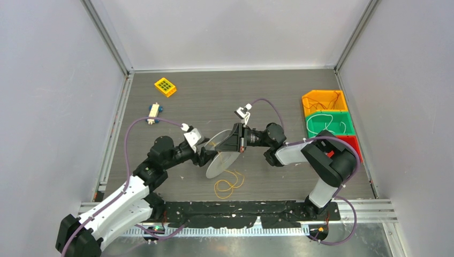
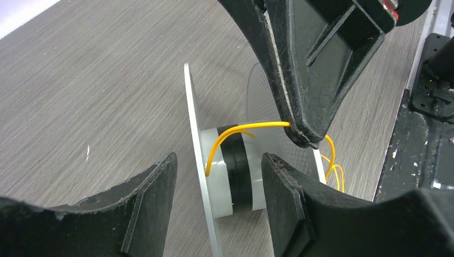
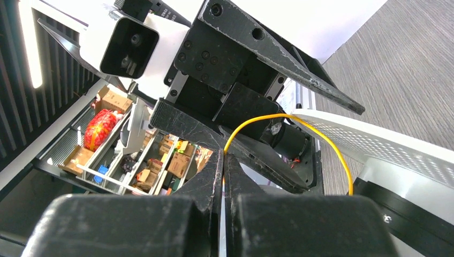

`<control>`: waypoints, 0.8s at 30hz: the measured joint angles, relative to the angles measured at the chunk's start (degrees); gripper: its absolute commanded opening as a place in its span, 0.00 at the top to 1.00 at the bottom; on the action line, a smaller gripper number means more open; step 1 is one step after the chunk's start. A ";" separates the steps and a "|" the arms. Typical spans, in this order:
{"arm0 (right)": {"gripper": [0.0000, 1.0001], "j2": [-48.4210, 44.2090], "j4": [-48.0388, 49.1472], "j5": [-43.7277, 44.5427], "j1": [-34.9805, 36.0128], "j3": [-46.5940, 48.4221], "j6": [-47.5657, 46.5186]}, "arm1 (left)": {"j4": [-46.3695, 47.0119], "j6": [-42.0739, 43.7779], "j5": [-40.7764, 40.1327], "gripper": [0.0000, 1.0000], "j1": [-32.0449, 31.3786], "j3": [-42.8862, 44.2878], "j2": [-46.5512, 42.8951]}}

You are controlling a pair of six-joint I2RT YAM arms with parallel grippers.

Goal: Wrap the cables

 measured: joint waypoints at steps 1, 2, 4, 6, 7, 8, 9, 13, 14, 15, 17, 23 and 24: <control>0.95 0.00 0.00 -0.07 -0.07 -0.02 0.00 | 0.11 -0.44 -0.04 0.40 0.00 0.00 0.00; 0.95 0.00 0.00 -0.13 -0.07 -0.04 0.00 | 0.31 -0.76 -0.13 0.41 0.00 0.00 0.00; 0.94 0.02 0.02 -0.20 -0.07 -0.04 0.00 | 1.11 -1.18 -0.44 0.43 0.00 0.00 0.00; 0.94 0.11 0.11 -0.22 -0.07 -0.04 0.00 | 1.86 -1.62 -0.94 0.45 0.00 0.00 0.00; 0.95 0.22 0.13 -0.22 -0.07 -0.04 0.02 | 2.14 -2.19 -1.36 0.46 0.02 -0.02 0.00; 0.95 0.39 0.24 -0.24 -0.07 -0.04 0.09 | 2.29 -2.43 -1.75 0.47 0.02 -0.04 0.00; 0.95 0.48 0.26 -0.22 -0.07 -0.04 0.11 | 2.43 -2.64 -2.05 0.48 0.02 -0.07 0.00; 0.95 0.72 0.44 -0.22 -0.07 -0.13 0.22 | 2.97 -3.56 -3.02 0.54 0.04 -0.44 0.00; 0.95 0.72 0.44 -0.22 -0.07 -0.15 0.22 | 3.02 -3.74 -3.15 0.56 0.04 -0.57 0.00; 0.95 0.72 0.44 -0.22 -0.07 -0.17 0.22 | 3.02 -3.87 -3.39 0.60 0.04 -0.68 0.02; 0.94 0.72 0.50 -0.24 -0.07 -0.24 0.24 | 3.02 -4.15 -3.85 0.69 0.04 -0.85 0.02; 0.94 0.72 0.50 -0.15 -0.07 -0.39 0.22 | 2.95 -4.44 -4.63 1.00 0.04 -0.92 0.28; 0.94 0.72 0.55 0.00 -0.07 -0.39 0.33 | 2.93 -4.31 -5.01 1.00 0.04 -0.92 0.28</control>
